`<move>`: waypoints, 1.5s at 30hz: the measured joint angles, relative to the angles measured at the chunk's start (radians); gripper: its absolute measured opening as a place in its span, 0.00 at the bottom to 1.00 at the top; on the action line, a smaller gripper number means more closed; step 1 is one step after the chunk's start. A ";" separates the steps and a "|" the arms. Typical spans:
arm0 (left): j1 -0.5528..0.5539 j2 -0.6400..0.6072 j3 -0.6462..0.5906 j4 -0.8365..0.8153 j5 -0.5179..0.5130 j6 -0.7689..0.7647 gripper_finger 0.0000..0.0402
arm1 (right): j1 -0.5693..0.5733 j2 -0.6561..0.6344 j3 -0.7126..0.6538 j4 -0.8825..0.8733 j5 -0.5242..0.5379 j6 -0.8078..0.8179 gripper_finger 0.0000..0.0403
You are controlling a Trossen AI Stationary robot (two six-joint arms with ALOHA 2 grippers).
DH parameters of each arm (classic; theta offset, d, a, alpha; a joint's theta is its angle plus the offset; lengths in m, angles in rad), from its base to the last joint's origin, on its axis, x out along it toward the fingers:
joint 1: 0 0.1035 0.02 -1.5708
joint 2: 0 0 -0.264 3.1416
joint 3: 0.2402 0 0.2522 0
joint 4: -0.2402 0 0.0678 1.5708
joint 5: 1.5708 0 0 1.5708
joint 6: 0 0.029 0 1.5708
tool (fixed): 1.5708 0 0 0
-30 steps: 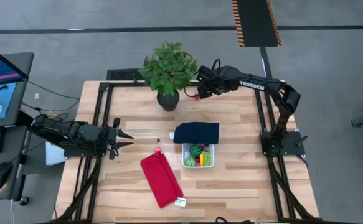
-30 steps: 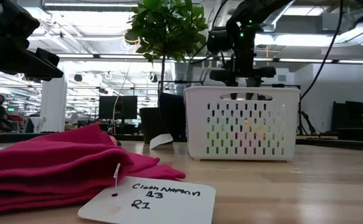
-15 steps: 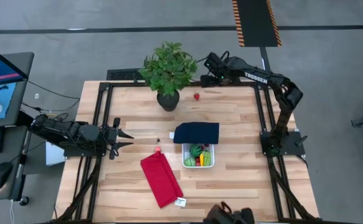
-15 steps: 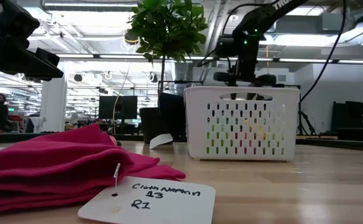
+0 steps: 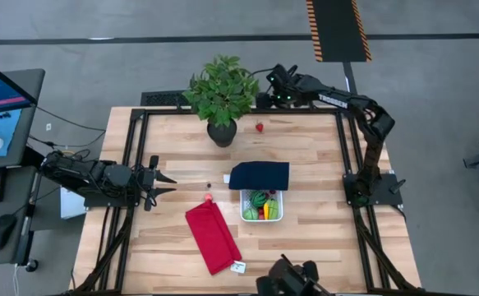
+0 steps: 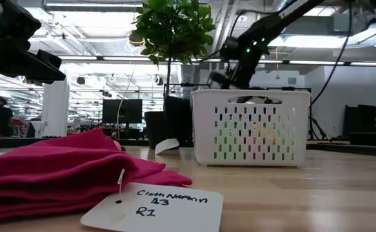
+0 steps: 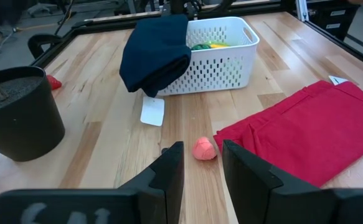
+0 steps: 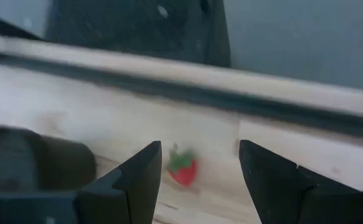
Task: Pick and placing Produce into tupperware
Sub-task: Put the strawberry into the bin
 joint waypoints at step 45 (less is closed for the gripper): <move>0.000 0.000 0.000 0.000 0.000 0.000 0.25 | 0.042 0.180 -0.005 0.152 -0.086 0.019 0.60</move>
